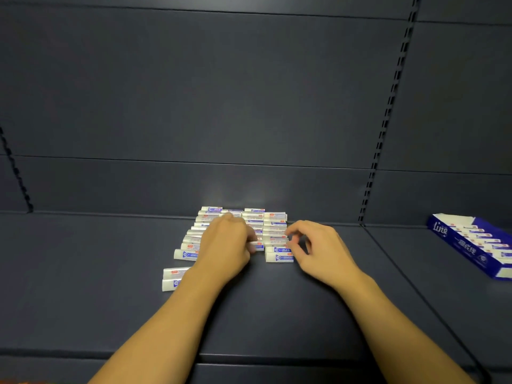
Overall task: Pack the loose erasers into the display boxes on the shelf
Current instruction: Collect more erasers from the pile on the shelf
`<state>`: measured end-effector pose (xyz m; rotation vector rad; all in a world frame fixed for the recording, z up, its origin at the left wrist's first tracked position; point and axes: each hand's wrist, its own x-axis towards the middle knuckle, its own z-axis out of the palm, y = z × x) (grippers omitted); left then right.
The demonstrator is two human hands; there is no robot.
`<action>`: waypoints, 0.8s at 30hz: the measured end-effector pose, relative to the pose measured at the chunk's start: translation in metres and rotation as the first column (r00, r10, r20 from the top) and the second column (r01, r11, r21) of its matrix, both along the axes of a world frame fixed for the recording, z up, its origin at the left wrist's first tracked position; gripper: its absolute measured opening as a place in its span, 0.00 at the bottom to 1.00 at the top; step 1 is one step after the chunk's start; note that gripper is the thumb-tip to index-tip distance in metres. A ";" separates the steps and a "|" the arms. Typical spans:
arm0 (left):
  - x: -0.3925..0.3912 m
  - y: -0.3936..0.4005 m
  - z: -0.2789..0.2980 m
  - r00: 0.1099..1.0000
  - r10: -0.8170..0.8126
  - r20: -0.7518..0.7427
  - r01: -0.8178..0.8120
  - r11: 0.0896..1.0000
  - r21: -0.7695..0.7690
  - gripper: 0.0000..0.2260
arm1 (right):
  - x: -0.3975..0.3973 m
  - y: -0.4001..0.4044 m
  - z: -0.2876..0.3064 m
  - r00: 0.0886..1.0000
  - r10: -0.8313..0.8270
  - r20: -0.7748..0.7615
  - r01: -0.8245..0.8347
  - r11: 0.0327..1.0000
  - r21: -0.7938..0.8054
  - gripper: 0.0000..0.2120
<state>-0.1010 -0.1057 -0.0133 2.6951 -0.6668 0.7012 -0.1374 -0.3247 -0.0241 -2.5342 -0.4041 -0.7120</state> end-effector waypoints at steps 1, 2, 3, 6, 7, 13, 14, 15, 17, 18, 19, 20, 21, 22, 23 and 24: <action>0.001 0.004 0.001 1.000 -0.004 0.010 0.005 0.996 -0.094 0.06 | 0.001 -0.001 -0.001 1.000 0.007 0.000 -0.007 1.000 -0.003 0.07; 0.002 0.008 0.003 1.000 -0.014 0.019 0.018 0.978 -0.207 0.04 | 0.001 -0.001 -0.001 1.000 0.012 -0.001 -0.012 1.000 -0.009 0.06; 0.002 0.011 0.004 0.999 -0.030 0.025 0.036 0.946 -0.321 0.04 | 0.002 -0.002 -0.001 1.000 0.014 -0.007 -0.014 1.000 -0.018 0.05; -0.002 0.016 0.008 0.997 -0.068 0.047 0.083 0.852 -0.516 0.05 | 0.003 -0.002 -0.001 0.999 0.016 -0.048 -0.020 0.997 -0.069 0.06; -0.003 0.017 0.009 0.996 -0.066 0.054 0.085 0.842 -0.532 0.05 | 0.003 -0.001 -0.001 0.998 0.014 -0.067 -0.020 0.996 -0.089 0.06; -0.001 0.018 0.006 0.999 -0.033 0.037 0.047 0.863 -0.504 0.05 | -0.001 0.002 0.000 0.987 0.001 -0.163 -0.032 0.983 -0.183 0.06; -0.001 0.017 0.006 0.999 -0.032 0.037 0.046 0.869 -0.493 0.05 | -0.001 0.002 0.001 0.985 -0.005 -0.175 -0.030 0.980 -0.197 0.06; 0.000 0.016 0.006 0.999 -0.032 0.036 0.045 0.874 -0.484 0.05 | -0.001 0.003 0.001 0.983 -0.013 -0.185 -0.027 0.977 -0.212 0.06; 0.000 0.016 0.006 0.999 -0.027 0.030 0.038 0.884 -0.466 0.04 | -0.002 0.004 0.003 0.979 -0.031 -0.203 -0.019 0.971 -0.238 0.08; 0.000 0.015 0.006 0.999 -0.025 0.027 0.035 0.888 -0.459 0.04 | -0.003 0.004 0.004 0.977 -0.039 -0.209 -0.015 0.969 -0.248 0.09; 0.000 0.015 0.006 0.999 -0.023 0.023 0.031 0.891 -0.453 0.03 | -0.004 0.005 0.004 0.976 -0.045 -0.214 -0.011 0.967 -0.255 0.09; 0.000 0.015 0.006 1.000 -0.021 0.018 0.026 0.895 -0.445 0.03 | -0.006 0.005 0.005 0.975 -0.052 -0.216 -0.006 0.965 -0.261 0.10; 0.001 0.015 0.005 1.000 -0.020 0.010 0.022 0.899 -0.438 0.03 | -0.007 0.005 0.006 0.975 -0.063 -0.213 0.003 0.962 -0.272 0.10; 0.001 0.015 0.005 1.000 -0.022 0.001 0.021 0.901 -0.432 0.03 | -0.009 0.005 0.007 0.976 -0.078 -0.202 0.017 0.958 -0.287 0.09; 0.001 0.014 0.004 1.000 -0.027 -0.011 0.020 0.902 -0.431 0.03 | -0.010 0.004 0.009 0.977 -0.095 -0.189 0.035 0.953 -0.300 0.09; 0.001 0.014 0.004 0.999 -0.034 -0.029 0.018 0.901 -0.434 0.03 | -0.011 0.004 0.011 0.977 -0.112 -0.179 0.054 0.952 -0.302 0.08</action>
